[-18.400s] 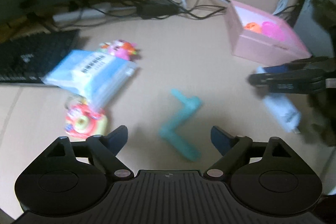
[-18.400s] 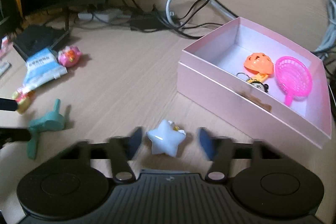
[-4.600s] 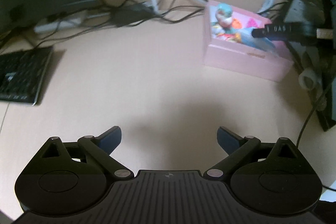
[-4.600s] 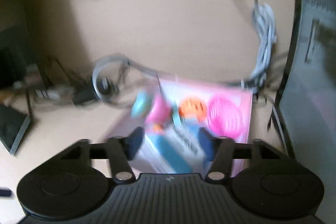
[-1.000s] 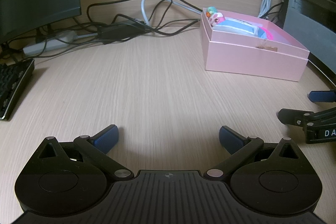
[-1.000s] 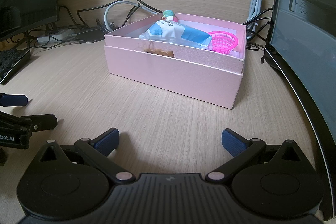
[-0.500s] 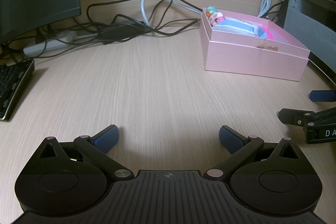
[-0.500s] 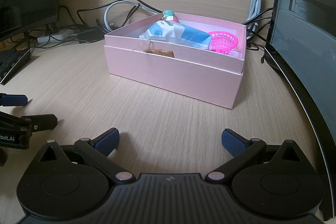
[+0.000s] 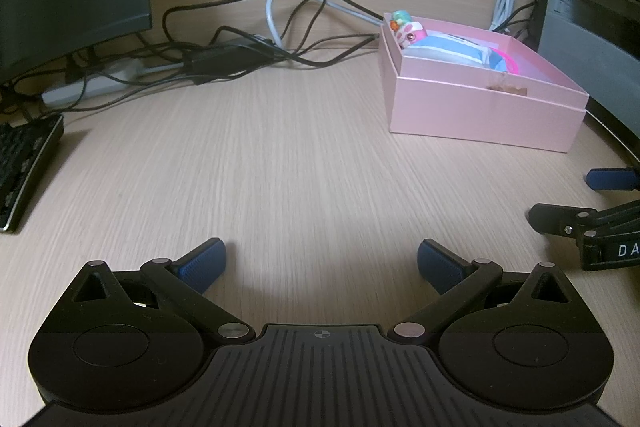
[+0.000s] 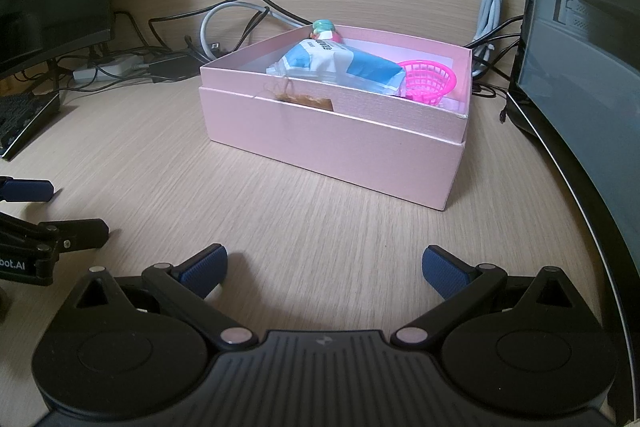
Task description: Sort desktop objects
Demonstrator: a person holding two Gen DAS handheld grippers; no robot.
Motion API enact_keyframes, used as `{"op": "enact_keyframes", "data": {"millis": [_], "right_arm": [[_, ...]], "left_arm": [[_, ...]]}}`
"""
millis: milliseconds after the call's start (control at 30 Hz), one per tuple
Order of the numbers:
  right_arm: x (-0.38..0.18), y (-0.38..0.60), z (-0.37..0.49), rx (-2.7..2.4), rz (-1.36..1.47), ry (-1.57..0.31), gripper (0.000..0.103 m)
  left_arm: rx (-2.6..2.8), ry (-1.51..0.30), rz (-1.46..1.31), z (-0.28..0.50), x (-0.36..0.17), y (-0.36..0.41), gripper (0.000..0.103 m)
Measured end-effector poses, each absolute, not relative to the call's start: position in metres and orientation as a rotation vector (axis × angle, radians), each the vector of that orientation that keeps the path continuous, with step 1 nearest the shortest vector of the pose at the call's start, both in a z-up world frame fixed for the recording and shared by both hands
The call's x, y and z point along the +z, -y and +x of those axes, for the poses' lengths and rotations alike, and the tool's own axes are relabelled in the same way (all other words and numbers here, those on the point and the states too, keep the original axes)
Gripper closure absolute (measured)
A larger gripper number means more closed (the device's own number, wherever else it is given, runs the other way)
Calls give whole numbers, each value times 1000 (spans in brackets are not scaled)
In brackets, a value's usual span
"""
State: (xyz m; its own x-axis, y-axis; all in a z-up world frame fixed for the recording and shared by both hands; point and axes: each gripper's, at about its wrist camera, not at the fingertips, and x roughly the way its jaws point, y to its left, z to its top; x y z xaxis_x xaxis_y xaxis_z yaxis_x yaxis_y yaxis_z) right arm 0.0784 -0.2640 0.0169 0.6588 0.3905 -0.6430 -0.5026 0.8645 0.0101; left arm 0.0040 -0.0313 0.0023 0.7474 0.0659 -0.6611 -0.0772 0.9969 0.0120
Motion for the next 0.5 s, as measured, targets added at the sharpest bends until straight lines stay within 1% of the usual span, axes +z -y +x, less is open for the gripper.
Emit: {"op": "enact_keyframes", "data": {"millis": [500], "right_arm": [[17, 264, 78, 508, -174, -685, 0]], "left_arm": [[83, -720, -22, 4, 2, 31, 0]]}}
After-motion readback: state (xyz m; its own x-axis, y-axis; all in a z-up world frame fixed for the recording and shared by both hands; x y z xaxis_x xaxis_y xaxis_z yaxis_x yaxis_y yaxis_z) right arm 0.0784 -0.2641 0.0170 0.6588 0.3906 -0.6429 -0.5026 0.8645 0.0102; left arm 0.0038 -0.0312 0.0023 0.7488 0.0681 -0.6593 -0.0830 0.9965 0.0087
